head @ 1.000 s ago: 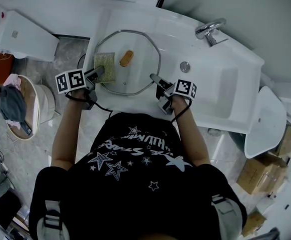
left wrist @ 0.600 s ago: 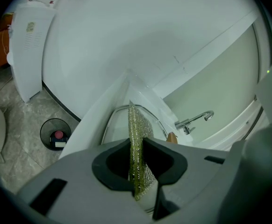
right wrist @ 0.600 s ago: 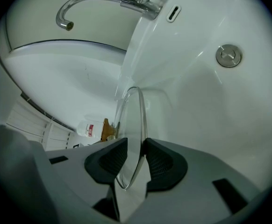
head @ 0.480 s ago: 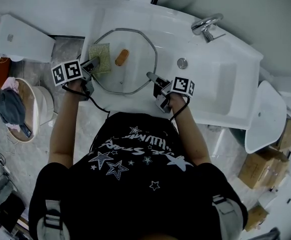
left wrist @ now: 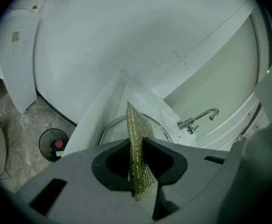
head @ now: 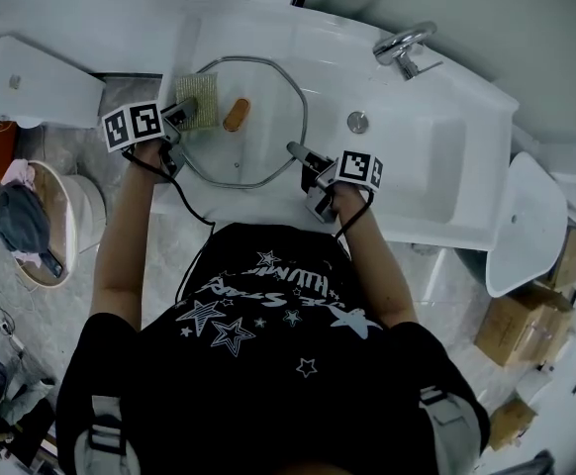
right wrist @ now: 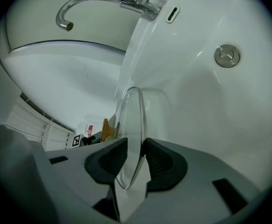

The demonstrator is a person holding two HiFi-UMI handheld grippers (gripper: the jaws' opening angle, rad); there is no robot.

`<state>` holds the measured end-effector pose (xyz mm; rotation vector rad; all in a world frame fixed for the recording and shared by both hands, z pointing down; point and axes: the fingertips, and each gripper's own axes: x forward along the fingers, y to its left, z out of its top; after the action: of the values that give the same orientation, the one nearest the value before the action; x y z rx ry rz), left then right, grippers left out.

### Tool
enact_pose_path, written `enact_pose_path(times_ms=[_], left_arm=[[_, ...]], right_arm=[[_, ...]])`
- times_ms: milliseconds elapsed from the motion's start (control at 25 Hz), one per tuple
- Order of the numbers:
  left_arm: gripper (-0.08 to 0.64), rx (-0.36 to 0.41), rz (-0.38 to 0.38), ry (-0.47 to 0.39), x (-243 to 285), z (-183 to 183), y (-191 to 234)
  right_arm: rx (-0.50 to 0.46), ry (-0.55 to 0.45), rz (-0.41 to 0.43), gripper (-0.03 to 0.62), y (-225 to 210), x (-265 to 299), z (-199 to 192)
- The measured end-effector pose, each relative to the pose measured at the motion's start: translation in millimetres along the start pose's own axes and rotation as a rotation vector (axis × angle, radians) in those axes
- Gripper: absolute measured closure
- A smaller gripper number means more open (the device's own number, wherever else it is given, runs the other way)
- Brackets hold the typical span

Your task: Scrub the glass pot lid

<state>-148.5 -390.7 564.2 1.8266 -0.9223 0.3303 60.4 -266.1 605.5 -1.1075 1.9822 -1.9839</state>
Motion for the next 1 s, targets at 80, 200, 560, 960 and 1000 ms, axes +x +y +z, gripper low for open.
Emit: enact_pose_path(times_ms=[80, 200, 560, 960, 1000], left_arm=[[0.489, 0.000, -0.005, 0.001, 5, 4, -1], [0.489, 0.005, -0.010, 0.004, 14, 9, -3], [0.489, 0.046, -0.024, 0.032, 37, 20, -16], [0.489, 0.114, -0.036, 0.083, 57, 25, -34], [0.489, 0.116, -0.037, 0.088, 58, 25, -35]], right_arm=[[0.001, 0.000, -0.001, 0.469, 0, 0, 0], [0.002, -0.001, -0.002, 0.469, -2, 0, -1], [0.007, -0.007, -0.003, 0.469, -2, 0, 1], [0.014, -0.011, -0.003, 0.469, -1, 0, 0], [0.013, -0.012, -0.003, 0.469, -1, -1, 0]])
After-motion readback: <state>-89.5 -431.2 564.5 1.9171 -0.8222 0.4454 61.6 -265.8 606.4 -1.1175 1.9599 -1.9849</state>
